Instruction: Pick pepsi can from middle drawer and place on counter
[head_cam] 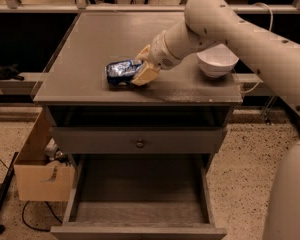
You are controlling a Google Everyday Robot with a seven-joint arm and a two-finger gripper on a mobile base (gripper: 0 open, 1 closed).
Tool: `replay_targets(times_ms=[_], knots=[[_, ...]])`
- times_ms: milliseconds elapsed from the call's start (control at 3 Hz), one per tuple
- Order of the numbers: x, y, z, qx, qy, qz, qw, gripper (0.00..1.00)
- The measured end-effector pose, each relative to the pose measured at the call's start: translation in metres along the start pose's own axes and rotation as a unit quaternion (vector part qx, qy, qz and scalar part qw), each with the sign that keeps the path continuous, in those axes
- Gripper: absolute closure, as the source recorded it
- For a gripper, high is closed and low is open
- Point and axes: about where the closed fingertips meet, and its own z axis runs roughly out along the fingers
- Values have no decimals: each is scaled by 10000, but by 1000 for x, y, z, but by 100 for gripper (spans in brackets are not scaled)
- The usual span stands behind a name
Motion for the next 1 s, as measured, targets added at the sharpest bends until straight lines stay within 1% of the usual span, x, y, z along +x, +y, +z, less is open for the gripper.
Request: replay_targets(times_ms=[333,667,1000], knots=[[0,0,0,-1,0,0,10000,11],[0,0,0,-1,0,0,10000,0],[0,0,0,-1,0,0,10000,0]])
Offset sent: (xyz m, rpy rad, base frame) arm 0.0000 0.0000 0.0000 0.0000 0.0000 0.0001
